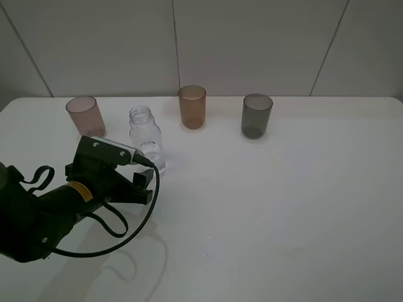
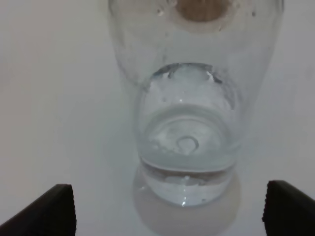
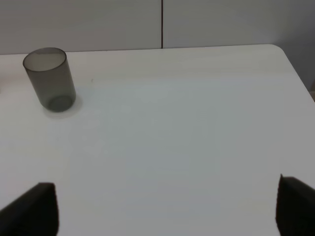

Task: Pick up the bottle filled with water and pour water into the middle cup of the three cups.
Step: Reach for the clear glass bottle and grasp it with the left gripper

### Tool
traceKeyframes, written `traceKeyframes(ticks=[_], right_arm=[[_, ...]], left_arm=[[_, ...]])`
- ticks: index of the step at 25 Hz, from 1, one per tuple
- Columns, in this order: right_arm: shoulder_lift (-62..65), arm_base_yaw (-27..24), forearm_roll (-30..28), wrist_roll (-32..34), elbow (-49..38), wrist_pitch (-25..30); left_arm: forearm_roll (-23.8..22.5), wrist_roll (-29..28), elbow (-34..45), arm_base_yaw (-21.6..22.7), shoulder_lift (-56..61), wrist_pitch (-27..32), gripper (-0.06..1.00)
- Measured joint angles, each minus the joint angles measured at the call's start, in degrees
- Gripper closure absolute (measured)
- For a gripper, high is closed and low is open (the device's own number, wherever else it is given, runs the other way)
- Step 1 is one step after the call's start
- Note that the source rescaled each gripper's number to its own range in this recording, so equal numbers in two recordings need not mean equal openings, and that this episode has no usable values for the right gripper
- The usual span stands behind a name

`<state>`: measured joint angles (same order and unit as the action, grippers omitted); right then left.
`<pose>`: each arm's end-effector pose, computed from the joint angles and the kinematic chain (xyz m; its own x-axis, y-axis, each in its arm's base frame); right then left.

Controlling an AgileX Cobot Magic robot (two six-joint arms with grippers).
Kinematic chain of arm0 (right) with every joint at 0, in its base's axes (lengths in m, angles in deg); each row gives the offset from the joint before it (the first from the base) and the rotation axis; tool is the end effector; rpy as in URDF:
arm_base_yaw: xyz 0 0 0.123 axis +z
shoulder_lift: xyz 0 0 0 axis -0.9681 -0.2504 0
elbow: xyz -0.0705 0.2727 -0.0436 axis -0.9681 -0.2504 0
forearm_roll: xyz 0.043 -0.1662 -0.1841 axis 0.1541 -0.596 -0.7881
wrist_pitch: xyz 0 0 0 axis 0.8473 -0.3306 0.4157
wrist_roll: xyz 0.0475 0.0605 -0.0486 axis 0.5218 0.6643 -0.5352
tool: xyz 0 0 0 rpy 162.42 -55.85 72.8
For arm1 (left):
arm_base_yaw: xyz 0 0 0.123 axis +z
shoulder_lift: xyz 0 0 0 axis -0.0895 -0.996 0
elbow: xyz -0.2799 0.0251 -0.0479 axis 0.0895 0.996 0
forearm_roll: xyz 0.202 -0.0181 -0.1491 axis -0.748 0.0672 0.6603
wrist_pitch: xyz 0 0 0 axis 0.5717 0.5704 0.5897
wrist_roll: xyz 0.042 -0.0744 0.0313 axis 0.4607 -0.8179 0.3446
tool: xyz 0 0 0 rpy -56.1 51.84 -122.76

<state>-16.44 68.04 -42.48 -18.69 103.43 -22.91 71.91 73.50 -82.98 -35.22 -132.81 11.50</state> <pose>-0.0078 0.0011 0.2827 -0.4365 0.0433 -0.8986 0.1238 0.9922 -0.0123 0.2106 -0.1406 0.0757 -0.3478 0.1621 -0.9235 0.3540 0.9347 0.0308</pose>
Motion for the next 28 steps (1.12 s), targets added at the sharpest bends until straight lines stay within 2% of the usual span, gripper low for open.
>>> traceKeyframes(ticks=[6, 15, 28], right_arm=[[0.0, 0.0, 0.0, 0.0, 0.0, 0.0], [0.0, 0.0, 0.0, 0.0, 0.0, 0.0], [0.0, 0.0, 0.0, 0.0, 0.0, 0.0]], left_arm=[[-1.12, 0.1, -3.85, 0.0, 0.0, -0.63, -0.06], [-0.53, 4.1, -8.88, 0.07, -3.88, -0.92, -0.06], [0.06, 5.49, -12.58, 1.21, -6.72, -0.98, -0.06]])
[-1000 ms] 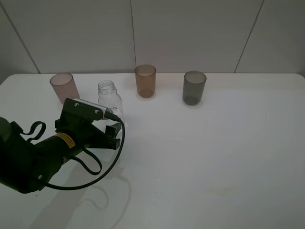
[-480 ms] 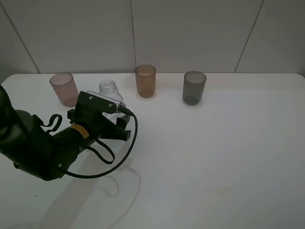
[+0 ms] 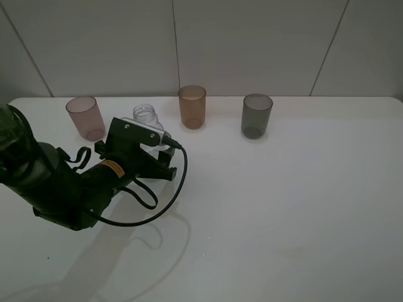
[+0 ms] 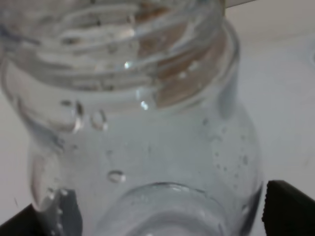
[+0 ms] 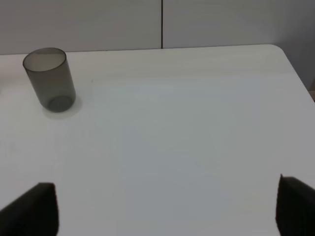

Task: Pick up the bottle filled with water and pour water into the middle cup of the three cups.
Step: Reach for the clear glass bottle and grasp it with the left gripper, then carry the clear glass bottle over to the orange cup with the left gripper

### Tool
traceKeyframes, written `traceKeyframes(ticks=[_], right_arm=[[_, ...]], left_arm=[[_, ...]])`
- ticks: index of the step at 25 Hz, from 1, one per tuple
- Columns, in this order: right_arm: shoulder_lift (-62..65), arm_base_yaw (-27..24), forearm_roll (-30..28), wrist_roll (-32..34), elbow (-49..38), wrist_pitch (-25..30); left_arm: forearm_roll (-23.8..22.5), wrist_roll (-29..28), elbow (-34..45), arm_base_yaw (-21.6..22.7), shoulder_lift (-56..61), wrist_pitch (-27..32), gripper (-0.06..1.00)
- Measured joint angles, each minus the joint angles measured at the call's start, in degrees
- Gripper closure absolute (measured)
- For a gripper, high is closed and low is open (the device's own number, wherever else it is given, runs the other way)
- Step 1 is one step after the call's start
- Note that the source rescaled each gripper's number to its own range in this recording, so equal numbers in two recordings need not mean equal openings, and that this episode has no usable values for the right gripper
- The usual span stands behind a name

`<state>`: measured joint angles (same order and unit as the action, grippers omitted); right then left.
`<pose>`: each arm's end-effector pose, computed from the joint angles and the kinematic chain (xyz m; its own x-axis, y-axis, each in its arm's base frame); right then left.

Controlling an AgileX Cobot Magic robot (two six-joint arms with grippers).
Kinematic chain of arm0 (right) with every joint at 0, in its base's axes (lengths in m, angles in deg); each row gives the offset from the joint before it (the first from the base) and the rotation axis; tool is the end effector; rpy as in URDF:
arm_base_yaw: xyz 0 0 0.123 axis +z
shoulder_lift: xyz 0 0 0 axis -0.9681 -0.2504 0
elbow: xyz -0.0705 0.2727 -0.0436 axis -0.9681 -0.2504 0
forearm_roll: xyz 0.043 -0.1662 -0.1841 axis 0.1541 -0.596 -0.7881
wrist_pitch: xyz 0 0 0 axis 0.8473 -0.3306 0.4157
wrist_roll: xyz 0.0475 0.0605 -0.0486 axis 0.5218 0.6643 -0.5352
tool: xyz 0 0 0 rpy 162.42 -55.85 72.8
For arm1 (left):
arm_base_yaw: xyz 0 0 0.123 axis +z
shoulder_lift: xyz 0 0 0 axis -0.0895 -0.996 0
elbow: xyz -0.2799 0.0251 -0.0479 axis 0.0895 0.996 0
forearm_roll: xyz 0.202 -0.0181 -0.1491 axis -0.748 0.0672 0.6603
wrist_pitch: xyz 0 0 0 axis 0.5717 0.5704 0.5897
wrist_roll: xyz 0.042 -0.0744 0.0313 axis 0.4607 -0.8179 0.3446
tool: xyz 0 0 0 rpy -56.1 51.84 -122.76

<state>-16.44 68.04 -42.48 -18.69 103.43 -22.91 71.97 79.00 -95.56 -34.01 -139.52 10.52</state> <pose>-0.0078 0.0011 0.2827 -0.4365 0.0433 -0.8986 0.1238 0.9922 -0.0123 0.2571 -0.1712 0.0686 -0.2281 0.1781 -0.9572 0.3553 0.9306 0.0885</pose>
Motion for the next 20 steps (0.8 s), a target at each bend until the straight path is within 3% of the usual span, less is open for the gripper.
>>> traceKeyframes(ticks=[17, 18, 19, 20], right_arm=[[0.0, 0.0, 0.0, 0.0, 0.0, 0.0], [0.0, 0.0, 0.0, 0.0, 0.0, 0.0], [0.0, 0.0, 0.0, 0.0, 0.0, 0.0], [0.0, 0.0, 0.0, 0.0, 0.0, 0.0]], left_arm=[[-1.36, 0.01, -4.77, 1.52, -2.44, -0.05, -0.03], [-1.31, 0.01, -4.77, 1.52, -2.58, -0.05, 0.08], [-1.16, 0.01, -4.81, 1.52, -2.63, -0.05, 0.26], [-1.1, 0.01, -4.81, 1.52, -2.69, -0.05, 0.63]])
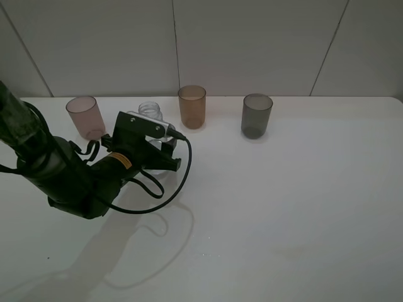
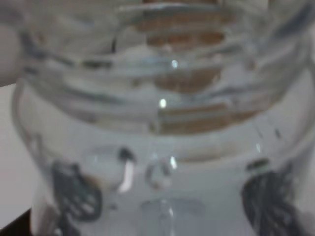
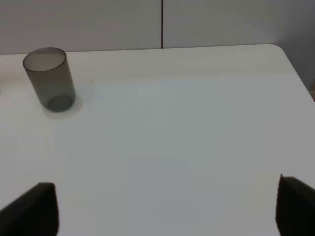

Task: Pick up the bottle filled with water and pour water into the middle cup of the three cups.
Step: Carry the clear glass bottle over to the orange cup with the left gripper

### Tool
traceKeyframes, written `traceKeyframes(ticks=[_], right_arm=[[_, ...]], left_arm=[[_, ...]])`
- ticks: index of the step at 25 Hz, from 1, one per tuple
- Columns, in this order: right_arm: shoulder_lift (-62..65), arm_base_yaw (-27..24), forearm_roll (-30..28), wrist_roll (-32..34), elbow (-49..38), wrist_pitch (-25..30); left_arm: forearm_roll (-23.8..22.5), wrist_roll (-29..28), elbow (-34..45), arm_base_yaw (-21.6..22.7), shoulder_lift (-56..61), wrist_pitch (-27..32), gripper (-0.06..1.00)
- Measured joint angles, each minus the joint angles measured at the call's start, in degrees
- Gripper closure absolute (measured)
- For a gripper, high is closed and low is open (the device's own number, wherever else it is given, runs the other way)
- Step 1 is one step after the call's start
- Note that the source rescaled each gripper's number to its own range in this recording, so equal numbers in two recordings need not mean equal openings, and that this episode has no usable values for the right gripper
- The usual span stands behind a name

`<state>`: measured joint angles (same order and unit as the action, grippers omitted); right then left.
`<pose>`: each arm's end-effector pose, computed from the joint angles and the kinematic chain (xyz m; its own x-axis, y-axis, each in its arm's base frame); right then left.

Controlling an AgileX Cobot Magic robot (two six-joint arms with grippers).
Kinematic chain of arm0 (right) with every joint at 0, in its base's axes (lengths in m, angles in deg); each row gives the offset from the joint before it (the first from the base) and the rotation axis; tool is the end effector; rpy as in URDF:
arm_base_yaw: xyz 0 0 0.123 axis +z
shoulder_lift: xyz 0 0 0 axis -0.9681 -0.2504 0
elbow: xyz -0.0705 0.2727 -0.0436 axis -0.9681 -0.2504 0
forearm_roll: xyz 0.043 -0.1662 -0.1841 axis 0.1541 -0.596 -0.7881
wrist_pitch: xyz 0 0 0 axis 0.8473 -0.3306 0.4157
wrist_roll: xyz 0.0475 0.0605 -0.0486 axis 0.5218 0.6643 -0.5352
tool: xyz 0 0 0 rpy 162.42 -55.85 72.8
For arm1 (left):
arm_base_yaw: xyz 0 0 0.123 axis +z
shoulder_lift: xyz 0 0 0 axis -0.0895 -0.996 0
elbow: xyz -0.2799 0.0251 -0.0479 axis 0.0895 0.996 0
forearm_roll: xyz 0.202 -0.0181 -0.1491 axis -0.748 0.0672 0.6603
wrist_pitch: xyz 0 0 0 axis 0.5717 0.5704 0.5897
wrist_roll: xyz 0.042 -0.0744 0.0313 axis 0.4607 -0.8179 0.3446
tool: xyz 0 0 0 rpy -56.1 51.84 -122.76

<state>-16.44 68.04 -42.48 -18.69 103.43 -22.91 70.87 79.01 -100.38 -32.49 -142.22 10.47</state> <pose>-0.0078 0.0011 0.2827 -0.4365 0.0433 -0.8986 0.1238 0.9922 -0.0123 0.2770 -0.1782 0.0647 -0.1994 0.1557 -0.9675 0.3457 0.9350 0.0792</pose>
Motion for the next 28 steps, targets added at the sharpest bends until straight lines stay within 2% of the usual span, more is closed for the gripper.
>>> traceKeyframes(ticks=[1, 9, 19, 23, 28], right_arm=[[0.0, 0.0, 0.0, 0.0, 0.0, 0.0], [0.0, 0.0, 0.0, 0.0, 0.0, 0.0], [0.0, 0.0, 0.0, 0.0, 0.0, 0.0], [0.0, 0.0, 0.0, 0.0, 0.0, 0.0], [0.0, 0.0, 0.0, 0.0, 0.0, 0.0]], left_arm=[[-0.09, 0.04, 0.0, 0.0, 0.0, 0.05, 0.94], [0.15, -2.64, 0.0, 0.0, -0.04, 0.05, 0.92], [0.68, -2.8, 0.0, 0.0, -0.04, 0.11, 0.92], [2.12, 0.45, 0.0, 0.0, 1.59, 1.62, 0.92], [1.7, 8.7, 0.09, 1.22, 9.37, 3.4, 0.92]])
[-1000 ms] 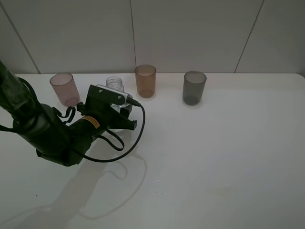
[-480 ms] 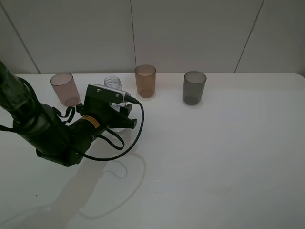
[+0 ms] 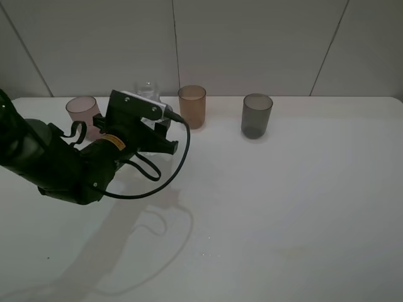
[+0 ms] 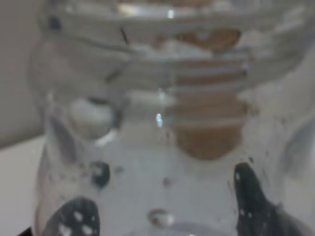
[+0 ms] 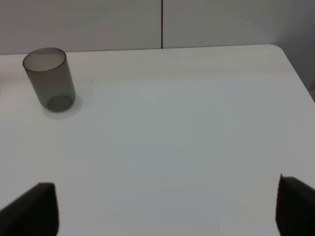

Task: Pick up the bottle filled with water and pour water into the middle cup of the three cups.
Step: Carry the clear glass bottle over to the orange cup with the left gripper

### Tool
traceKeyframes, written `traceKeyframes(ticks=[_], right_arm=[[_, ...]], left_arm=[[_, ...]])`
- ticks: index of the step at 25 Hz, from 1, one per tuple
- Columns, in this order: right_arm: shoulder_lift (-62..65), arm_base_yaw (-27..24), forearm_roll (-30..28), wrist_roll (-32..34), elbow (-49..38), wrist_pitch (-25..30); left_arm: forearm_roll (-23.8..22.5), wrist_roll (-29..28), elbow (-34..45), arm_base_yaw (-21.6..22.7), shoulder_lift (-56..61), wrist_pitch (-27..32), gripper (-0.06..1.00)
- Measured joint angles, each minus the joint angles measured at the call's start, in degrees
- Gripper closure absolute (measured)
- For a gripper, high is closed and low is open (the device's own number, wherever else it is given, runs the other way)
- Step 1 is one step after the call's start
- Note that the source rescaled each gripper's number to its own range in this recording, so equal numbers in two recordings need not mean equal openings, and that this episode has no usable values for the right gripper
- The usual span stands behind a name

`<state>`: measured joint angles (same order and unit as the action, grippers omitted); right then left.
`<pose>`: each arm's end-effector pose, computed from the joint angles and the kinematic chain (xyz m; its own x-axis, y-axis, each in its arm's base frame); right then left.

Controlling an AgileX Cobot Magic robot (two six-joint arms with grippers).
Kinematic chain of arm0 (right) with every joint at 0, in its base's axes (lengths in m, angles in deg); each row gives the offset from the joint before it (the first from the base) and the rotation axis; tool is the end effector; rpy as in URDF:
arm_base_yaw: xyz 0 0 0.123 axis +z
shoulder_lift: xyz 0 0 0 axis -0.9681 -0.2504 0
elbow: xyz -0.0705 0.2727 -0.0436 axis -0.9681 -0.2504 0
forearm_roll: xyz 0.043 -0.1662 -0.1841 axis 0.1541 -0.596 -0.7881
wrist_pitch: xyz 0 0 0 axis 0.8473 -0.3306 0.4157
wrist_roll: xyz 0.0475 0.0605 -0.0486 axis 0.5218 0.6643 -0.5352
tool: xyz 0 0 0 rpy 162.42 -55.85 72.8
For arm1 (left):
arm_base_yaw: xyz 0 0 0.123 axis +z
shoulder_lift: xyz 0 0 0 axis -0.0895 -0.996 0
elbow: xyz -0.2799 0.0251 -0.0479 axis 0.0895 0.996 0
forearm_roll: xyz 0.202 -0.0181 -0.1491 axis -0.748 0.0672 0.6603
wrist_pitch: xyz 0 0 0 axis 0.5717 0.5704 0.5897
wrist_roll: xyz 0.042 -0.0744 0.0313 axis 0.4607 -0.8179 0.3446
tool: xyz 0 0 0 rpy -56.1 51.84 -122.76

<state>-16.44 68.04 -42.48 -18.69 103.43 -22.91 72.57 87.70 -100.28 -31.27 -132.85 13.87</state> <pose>-0.0078 0.0011 0.2827 -0.4365 0.0433 -0.8986 0.1238 0.9922 -0.0123 0.2845 -0.1729 0.1130 -0.0902 0.2087 -0.9738 0.3157 0.9334 0.1708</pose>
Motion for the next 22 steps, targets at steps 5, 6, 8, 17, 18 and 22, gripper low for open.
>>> traceKeyframes(ticks=[5, 6, 8, 17, 18, 22], right_arm=[[0.0, 0.0, 0.0, 0.0, 0.0, 0.0], [0.0, 0.0, 0.0, 0.0, 0.0, 0.0], [0.0, 0.0, 0.0, 0.0, 0.0, 0.0], [0.0, 0.0, 0.0, 0.0, 0.0, 0.0], [0.0, 0.0, 0.0, 0.0, 0.0, 0.0], [0.0, 0.0, 0.0, 0.0, 0.0, 0.0]], left_arm=[[-1.22, 7.2, -2.07, 3.37, 7.39, 13.6, 0.92], [-1.66, 8.62, -3.06, 4.19, 8.43, 17.27, 0.92], [-3.19, 11.16, -5.77, 5.69, 9.93, 24.5, 0.92], [-17.62, 14.57, -23.78, 10.53, 11.25, 59.37, 0.92], [-19.24, 14.81, -25.52, 10.63, 11.25, 62.24, 0.92], [-24.0, 15.23, -30.85, 10.63, 11.05, 70.68, 0.92]])
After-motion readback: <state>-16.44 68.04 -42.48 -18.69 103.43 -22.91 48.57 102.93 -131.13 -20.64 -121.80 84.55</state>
